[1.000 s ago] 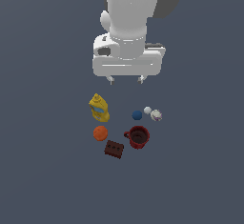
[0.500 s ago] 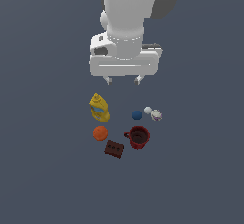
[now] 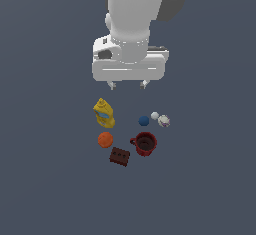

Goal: Pick up a designated object from a clutter of objects.

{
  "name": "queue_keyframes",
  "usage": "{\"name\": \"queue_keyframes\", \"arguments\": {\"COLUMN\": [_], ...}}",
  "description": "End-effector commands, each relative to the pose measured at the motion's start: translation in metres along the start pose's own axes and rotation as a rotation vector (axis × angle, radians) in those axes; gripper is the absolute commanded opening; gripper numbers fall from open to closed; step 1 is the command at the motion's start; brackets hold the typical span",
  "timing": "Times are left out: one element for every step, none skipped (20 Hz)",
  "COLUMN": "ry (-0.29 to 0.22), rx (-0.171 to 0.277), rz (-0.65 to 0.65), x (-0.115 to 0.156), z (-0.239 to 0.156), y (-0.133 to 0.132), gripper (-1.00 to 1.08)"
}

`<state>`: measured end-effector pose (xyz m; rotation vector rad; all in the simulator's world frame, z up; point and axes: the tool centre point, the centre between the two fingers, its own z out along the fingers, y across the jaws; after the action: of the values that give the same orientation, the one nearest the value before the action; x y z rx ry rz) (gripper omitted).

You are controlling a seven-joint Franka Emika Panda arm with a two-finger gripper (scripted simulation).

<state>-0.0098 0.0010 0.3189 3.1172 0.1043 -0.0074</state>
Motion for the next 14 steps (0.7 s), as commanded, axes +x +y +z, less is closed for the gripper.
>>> {"name": "queue_keyframes", "arguments": {"ry": [0.0, 0.0, 0.0, 0.0, 0.0, 0.0, -0.001, -0.001, -0.001, -0.001, -0.001, -0.001, -0.001, -0.001], "rx": [-0.001, -0.001, -0.002, -0.002, -0.002, -0.003, -0.003, -0.004, -0.004, -0.005, -0.005, -0.006, -0.006, -0.006], "rz": [-0.016, -0.025, -0.035, -0.047, -0.06, -0.074, -0.09, -0.106, -0.124, -0.143, -0.164, -0.186, -0.209, -0.233], "x": [0.002, 0.004, 0.005, 0.007, 0.009, 0.011, 0.013, 0.016, 0.019, 0.021, 0.024, 0.027, 0.031, 0.034], "z": [0.002, 0.004, 0.005, 0.007, 0.009, 0.011, 0.014, 0.016, 0.019, 0.022, 0.026, 0.029, 0.033, 0.037], "y": [0.001, 0.001, 0.001, 0.002, 0.002, 0.003, 0.003, 0.004, 0.004, 0.005, 0.006, 0.007, 0.007, 0.008], "gripper": [1.0, 1.0, 1.0, 1.0, 1.0, 1.0, 1.0, 1.0, 1.0, 1.0, 1.0, 1.0, 1.0, 1.0]}}
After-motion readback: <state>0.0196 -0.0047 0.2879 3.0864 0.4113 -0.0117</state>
